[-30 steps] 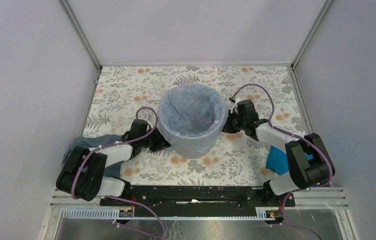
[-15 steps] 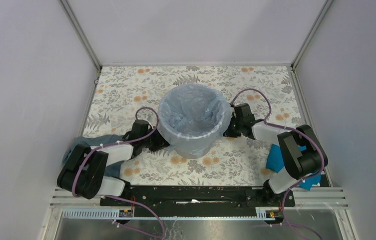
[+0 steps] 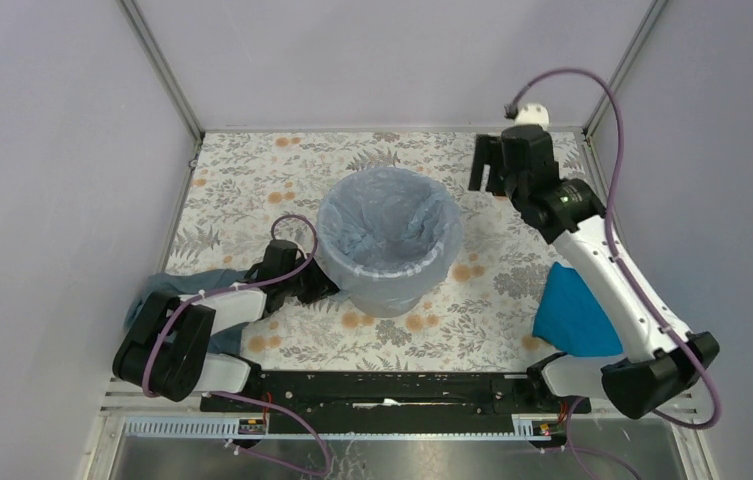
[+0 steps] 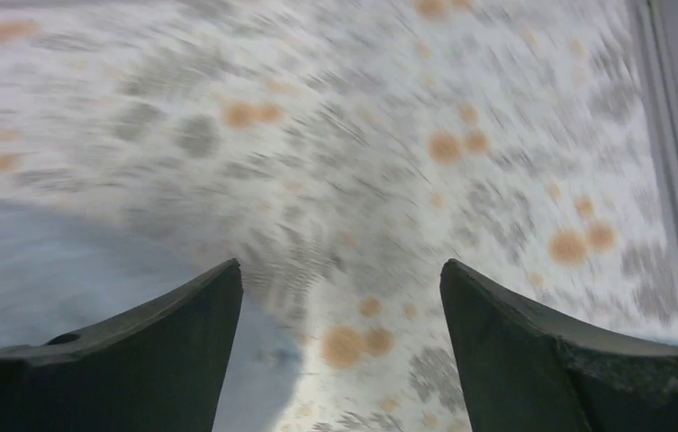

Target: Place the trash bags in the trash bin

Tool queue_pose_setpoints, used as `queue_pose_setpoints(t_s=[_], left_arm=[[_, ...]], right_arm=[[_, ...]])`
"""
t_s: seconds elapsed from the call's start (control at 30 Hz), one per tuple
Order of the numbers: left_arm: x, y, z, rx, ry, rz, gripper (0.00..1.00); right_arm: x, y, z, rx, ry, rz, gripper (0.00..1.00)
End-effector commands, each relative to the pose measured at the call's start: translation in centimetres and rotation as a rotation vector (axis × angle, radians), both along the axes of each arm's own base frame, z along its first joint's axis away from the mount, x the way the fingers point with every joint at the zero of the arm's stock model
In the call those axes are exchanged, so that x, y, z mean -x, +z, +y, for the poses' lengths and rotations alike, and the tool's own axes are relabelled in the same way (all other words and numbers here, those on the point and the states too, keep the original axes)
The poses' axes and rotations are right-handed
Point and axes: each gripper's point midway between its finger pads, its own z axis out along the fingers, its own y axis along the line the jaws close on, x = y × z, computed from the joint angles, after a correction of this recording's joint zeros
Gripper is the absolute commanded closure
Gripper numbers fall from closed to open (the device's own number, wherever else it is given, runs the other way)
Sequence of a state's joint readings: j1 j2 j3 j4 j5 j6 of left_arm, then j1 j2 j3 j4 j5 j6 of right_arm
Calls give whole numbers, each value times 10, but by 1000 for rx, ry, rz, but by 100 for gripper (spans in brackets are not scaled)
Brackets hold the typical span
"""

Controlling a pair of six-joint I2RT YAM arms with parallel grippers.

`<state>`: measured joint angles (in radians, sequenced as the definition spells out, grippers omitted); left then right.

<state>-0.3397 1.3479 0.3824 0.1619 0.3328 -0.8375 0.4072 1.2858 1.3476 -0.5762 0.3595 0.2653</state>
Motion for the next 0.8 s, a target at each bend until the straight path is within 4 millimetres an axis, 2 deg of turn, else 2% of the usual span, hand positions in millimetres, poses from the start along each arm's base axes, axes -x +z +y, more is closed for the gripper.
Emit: queue_pose_setpoints(t_s=[0.0,0.07,0.1,0.13,0.2,0.3,0.43,0.57,0.63,0.77], left_arm=[[-2,8,-5,34,-16,-45,88],[-3,10,-7,40,-19,-50,88],[-3,12,-7,41,-20,-53,88],[-3,14,-8,44,-21,-58,88],[-4,17,-8,48,-22,-67,86],[-5,22,-8,43,-28,-78,85],[-4,28,-6,36,-29,-91,83],[-4,36,-5,34,-26,-104,81],[-4,40,-4,30,-23,-116,80],[-5,54,-1,22,-18,-152,77]], right_arm=[[34,65,79,123,304,-62,9],[55,68,139,86,505,-48,5],[63,62,161,87,578,-33,2],[72,52,181,86,648,-5,1],[78,27,203,92,706,60,1],[78,-8,214,108,718,118,2],[65,-46,212,186,697,117,0],[56,-97,214,263,661,215,0],[58,-117,218,269,664,270,0],[75,-143,230,215,724,383,0]])
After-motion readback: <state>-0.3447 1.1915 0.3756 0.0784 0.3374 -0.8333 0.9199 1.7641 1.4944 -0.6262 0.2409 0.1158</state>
